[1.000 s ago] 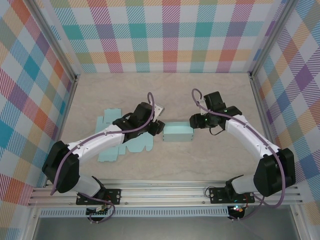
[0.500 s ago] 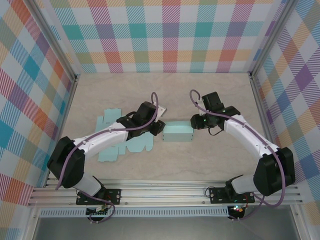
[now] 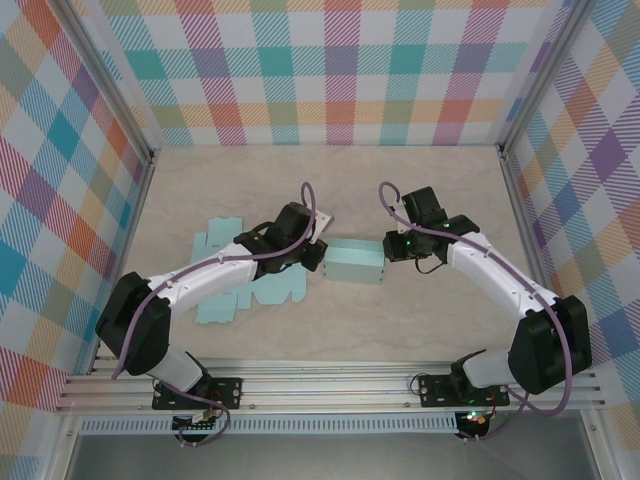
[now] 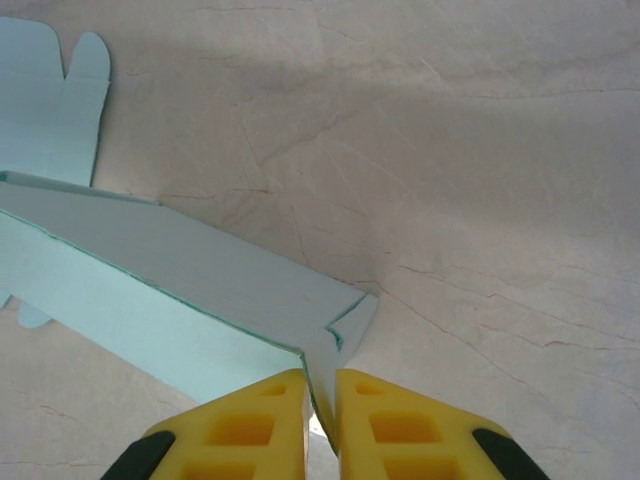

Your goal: Fold the paper box

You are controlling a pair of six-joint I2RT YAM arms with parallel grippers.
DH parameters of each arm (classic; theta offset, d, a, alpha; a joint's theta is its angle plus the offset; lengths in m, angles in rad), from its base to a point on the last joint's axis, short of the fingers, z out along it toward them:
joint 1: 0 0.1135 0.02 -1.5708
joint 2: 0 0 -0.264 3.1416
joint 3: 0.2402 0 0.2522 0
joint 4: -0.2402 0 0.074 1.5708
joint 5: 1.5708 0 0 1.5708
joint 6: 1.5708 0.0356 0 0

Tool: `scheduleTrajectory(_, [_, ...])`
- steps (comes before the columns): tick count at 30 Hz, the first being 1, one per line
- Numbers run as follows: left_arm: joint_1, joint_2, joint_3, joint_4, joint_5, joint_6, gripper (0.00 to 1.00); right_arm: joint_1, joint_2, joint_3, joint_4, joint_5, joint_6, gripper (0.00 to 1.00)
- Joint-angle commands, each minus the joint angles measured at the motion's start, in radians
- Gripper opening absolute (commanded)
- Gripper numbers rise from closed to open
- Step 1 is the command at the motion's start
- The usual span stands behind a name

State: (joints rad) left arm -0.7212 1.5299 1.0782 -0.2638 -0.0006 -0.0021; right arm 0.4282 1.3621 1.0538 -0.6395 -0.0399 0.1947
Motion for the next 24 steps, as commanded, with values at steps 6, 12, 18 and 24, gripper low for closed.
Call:
scheduleTrajectory(6, [0.002, -0.012, -0.005, 0.042, 0.047, -0.221, 0.02, 0.025, -0.026, -0.016, 0.058, 0.003, 0.098, 0.08])
scheduleTrajectory(12, [-0.035, -0.014, -0.038, 0.108, -0.006, -0.298, 0.00, 0.060, -0.015, -0.021, 0.116, 0.003, 0.189, 0.06])
scheduleTrajectory(18, [-0.082, -0.007, -0.051, 0.130, -0.082, -0.314, 0.00, 0.091, -0.002, -0.034, 0.170, 0.028, 0.237, 0.04])
scheduleTrajectory(24, [-0.097, -0.013, -0.086, 0.162, -0.099, -0.327, 0.00, 0.118, -0.005, -0.062, 0.210, 0.063, 0.257, 0.03])
